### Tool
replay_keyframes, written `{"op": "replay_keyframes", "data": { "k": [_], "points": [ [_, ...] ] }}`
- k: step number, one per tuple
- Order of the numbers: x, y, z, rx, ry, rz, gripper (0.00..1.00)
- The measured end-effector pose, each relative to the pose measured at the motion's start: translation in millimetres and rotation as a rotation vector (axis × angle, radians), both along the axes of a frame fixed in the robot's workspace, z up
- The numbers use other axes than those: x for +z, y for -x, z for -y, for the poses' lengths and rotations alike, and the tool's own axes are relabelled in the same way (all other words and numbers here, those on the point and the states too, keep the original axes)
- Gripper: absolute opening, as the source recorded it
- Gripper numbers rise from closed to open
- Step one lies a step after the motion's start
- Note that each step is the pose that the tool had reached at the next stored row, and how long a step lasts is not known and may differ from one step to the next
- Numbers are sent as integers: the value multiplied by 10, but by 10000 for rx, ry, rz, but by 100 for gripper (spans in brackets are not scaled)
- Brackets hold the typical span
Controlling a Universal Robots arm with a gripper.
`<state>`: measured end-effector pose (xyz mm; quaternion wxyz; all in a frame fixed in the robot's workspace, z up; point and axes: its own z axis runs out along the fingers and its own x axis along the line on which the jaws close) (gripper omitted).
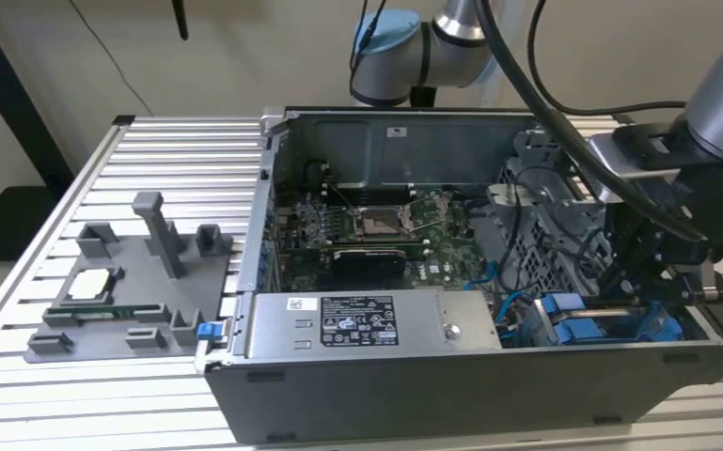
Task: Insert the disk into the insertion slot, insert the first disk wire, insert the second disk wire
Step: 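Insert the second disk wire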
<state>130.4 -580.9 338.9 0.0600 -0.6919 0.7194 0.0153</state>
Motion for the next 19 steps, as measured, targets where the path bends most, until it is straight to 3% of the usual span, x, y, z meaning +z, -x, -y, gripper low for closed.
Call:
{"op": "replay_keyframes", "data": {
  "k": [6, 7, 19],
  "points": [
    [-25, 9, 2, 1, 8, 1, 0],
    [-19, 11, 1, -1, -11, -2, 100],
    [318, 15, 2, 0, -4, 0, 100]
  ]
}}
